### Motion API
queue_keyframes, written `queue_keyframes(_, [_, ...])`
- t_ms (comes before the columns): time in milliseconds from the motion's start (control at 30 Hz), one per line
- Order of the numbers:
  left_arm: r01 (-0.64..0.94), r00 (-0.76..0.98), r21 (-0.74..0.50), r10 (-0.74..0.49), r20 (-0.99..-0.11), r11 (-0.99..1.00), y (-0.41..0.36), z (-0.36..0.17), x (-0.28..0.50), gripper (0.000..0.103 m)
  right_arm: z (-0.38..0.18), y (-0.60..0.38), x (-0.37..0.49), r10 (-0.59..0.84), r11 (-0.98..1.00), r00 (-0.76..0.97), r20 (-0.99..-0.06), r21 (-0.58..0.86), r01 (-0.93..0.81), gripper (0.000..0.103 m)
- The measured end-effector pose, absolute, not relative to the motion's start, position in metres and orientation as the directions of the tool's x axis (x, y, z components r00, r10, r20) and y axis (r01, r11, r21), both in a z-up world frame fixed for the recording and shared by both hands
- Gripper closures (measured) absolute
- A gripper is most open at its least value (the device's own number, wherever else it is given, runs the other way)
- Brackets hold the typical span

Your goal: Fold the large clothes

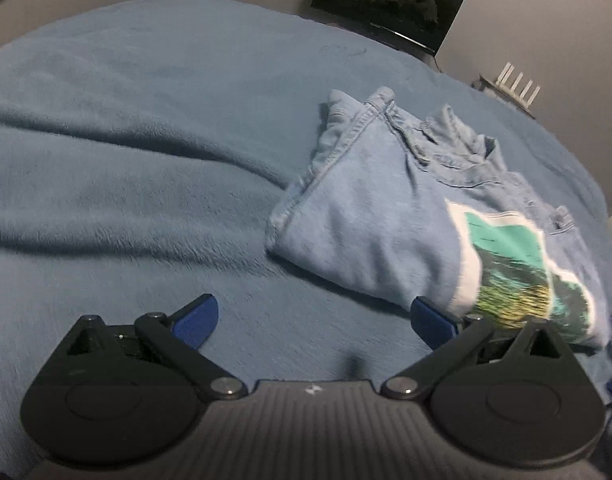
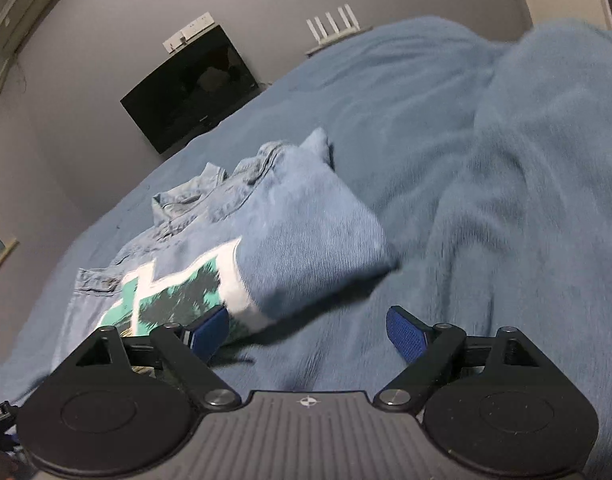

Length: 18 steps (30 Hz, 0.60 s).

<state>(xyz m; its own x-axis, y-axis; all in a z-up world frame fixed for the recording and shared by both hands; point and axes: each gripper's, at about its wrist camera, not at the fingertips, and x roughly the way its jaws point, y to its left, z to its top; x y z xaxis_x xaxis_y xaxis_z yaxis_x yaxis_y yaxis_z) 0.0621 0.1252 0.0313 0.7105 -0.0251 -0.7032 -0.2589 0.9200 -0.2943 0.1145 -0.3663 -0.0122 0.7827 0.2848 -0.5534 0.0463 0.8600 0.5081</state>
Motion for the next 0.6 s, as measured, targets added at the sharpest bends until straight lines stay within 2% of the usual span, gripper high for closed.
queue_keyframes(200, [-0.222,0.714,-0.197,0.022,-0.700,0.955,0.110,0.033,0.062,0.000,-0.020,-0.361,0.122,0.293,0.861,0.771,-0.565,0.507,0.044,0.015])
queue_keyframes(400, [-0.217,0.705,-0.279,-0.047,-0.708,0.935,0.119,0.022,0.072,0.000,-0.028,-0.355,0.138,0.327,0.840,0.763,-0.558,0.541,0.036,0.014])
queue_keyframes(600, [-0.201,0.698,-0.284,-0.066,-0.713,0.937,0.119,0.016,0.085,0.000,-0.038,-0.344,0.156,0.331,0.844,0.758,-0.563,0.536,0.029,0.007])
